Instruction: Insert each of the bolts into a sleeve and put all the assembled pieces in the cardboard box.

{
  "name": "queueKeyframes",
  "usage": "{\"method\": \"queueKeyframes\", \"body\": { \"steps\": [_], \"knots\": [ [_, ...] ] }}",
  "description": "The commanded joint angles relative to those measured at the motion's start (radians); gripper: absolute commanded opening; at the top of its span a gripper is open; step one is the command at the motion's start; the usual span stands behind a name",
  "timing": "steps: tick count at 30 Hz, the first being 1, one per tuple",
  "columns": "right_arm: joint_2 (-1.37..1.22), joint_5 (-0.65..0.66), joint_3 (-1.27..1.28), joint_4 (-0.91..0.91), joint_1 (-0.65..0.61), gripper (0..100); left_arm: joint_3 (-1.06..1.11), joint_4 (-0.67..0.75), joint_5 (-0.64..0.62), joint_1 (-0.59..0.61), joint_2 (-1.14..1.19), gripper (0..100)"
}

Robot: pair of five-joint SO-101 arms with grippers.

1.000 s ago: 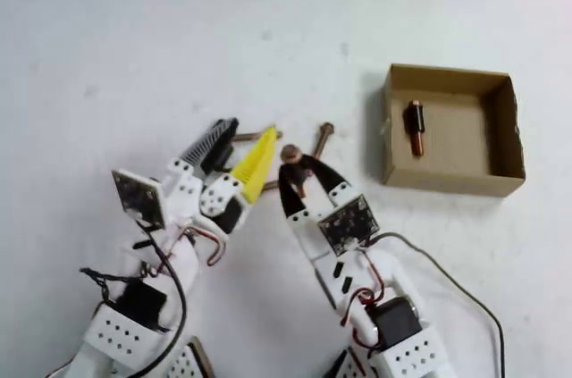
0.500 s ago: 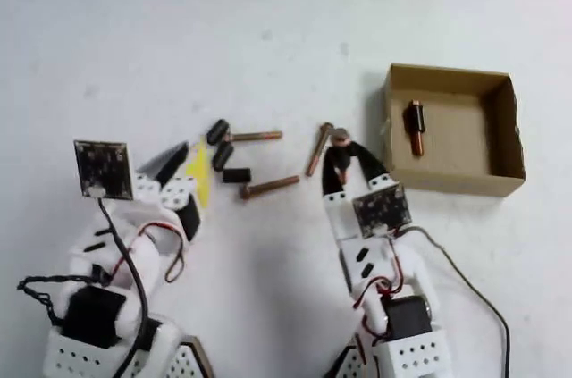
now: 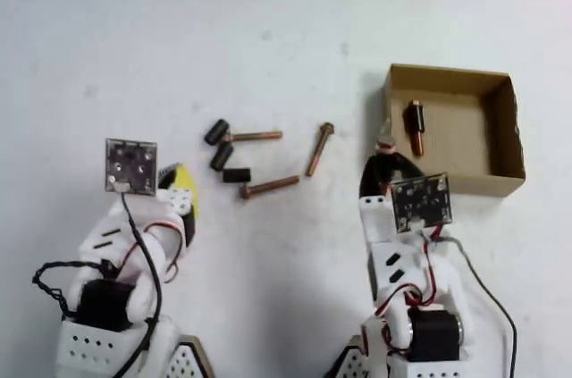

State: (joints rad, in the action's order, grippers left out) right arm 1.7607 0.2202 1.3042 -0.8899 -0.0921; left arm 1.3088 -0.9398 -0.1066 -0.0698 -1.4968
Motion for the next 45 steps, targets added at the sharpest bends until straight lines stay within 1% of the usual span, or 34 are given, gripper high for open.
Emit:
{"method": "queueKeyframes", "body": {
  "steps": [1, 7, 13, 18, 23, 24, 28, 31, 35, 38, 42, 45],
  "knots": [
    [-0.108, 0.003, -0.149, -0.027, 0.027, 1.6, -0.006, -0.044, 0.012, 0.01, -0.008, 2],
    [-0.429, 0.077, -0.324, -0.025, 0.058, 1.7, -0.018, -0.138, 0.011, 0.012, -0.008, 2],
    [-0.762, 0.123, -0.491, -0.019, 0.125, 1.7, -0.006, -0.144, 0.015, 0.127, -0.007, 2],
    [-1.053, 0.133, -0.672, -0.019, 0.193, 1.7, 0.048, -0.137, 0.017, 0.136, -0.007, 2],
    [-1.357, 0.133, -0.888, -0.019, 0.243, 1.7, 0.051, -0.143, 0.018, 0.14, -0.007, 2],
    [-1.417, 0.133, -0.931, -0.019, 0.252, 1.7, 0.051, -0.14, 0.034, 0.14, -0.007, 2],
    [-1.647, 0.135, -1.096, -0.022, 0.288, 1.7, 0.051, -0.137, 0.169, 0.14, -0.008, 2],
    [-1.807, 0.135, -1.214, -0.024, 0.306, 1.7, 0.051, -0.14, 0.198, 0.14, -0.01, 2],
    [-1.983, 0.135, -1.356, -0.025, 0.328, 1.7, 0.057, -0.141, 0.198, 0.14, -0.01, 2],
    [-2.092, 0.135, -1.444, -0.03, 0.337, 1.7, 0.086, -0.114, 0.206, 0.14, -0.012, 2],
    [-2.213, 0.135, -1.568, -0.073, 0.338, 1.8, 0.13, -0.06, 0.207, 0.14, -0.012, 2],
    [-2.29, 0.135, -1.665, -0.113, 0.335, 1.8, 0.138, -0.052, 0.209, 0.14, -0.012, 2]
  ]
}}
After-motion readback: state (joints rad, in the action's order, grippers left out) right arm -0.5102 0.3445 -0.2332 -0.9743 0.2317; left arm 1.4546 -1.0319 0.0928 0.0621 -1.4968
